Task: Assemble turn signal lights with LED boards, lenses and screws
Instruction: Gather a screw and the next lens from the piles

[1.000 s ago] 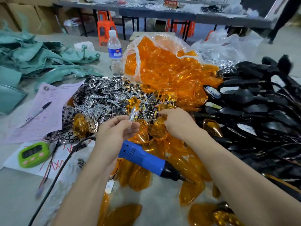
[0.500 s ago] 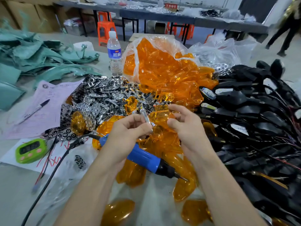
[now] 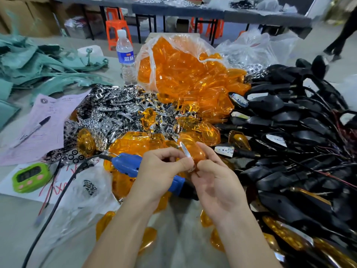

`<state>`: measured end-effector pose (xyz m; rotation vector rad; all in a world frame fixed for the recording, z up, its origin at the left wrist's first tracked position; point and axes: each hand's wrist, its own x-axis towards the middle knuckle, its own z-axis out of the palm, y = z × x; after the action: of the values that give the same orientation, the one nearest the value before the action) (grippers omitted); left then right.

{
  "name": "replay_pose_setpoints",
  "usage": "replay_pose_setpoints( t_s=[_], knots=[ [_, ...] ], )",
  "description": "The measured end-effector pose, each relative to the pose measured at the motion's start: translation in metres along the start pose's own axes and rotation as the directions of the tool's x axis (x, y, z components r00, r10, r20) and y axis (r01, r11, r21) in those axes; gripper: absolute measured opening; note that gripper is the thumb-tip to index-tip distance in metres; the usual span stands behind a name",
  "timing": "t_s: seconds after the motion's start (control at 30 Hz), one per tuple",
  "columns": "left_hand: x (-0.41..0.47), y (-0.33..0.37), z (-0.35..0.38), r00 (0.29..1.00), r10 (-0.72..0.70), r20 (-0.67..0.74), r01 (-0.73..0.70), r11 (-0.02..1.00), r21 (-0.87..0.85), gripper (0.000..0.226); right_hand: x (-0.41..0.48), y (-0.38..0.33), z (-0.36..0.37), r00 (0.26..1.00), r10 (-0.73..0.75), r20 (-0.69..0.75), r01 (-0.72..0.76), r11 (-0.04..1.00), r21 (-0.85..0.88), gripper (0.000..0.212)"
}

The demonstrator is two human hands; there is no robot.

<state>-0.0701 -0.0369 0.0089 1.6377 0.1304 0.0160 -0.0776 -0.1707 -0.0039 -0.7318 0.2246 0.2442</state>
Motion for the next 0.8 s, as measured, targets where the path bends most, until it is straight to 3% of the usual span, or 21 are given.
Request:
replay_pose_setpoints(
  t_s=[0.17, 0.23, 0.4, 0.53, 0.6, 0.67, 0.73, 0.8],
  knots=[
    [-0.010, 0.009, 0.002, 0.996, 0.019, 0.089, -0.008, 0.992, -0.122, 0.026, -0.004, -0.001, 0.005, 1.000, 0.011, -0.021, -0.011, 1.000, 0.018, 0.029],
    [-0.011, 0.008, 0.007, 1.000, 0.011, 0.026, -0.008, 0.993, -0.117, 0.030, -0.005, 0.002, 0.008, 0.999, 0.021, -0.031, -0.019, 0.998, 0.054, 0.028],
    [-0.017, 0.002, 0.018, 0.986, -0.004, -0.164, -0.028, 0.981, -0.190, 0.019, -0.009, 0.008, 0.010, 1.000, 0.006, 0.021, -0.010, 0.983, 0.184, 0.051],
    [-0.019, -0.004, 0.023, 0.965, 0.028, -0.261, -0.068, 0.987, -0.144, 0.019, -0.006, 0.010, 0.010, 1.000, 0.022, -0.006, -0.021, 0.986, 0.165, 0.046],
    [-0.016, -0.005, 0.021, 0.953, 0.029, -0.300, -0.062, 0.993, -0.101, 0.029, -0.003, 0.011, 0.009, 1.000, 0.014, -0.026, -0.011, 0.991, 0.136, 0.045],
    [-0.009, -0.003, 0.016, 0.970, -0.018, -0.244, -0.020, 0.988, -0.155, 0.042, -0.001, 0.010, 0.007, 1.000, -0.004, -0.023, 0.007, 0.990, 0.142, 0.042],
    [0.000, -0.001, 0.009, 0.994, -0.061, -0.096, 0.038, 0.972, -0.230, 0.035, 0.000, 0.009, 0.004, 0.999, -0.041, -0.005, 0.041, 0.996, 0.085, 0.035],
    [0.004, 0.002, 0.003, 0.998, -0.053, -0.017, 0.048, 0.973, -0.228, 0.030, 0.002, 0.009, 0.000, 0.990, -0.129, -0.053, 0.119, 0.980, -0.158, 0.020]
  ],
)
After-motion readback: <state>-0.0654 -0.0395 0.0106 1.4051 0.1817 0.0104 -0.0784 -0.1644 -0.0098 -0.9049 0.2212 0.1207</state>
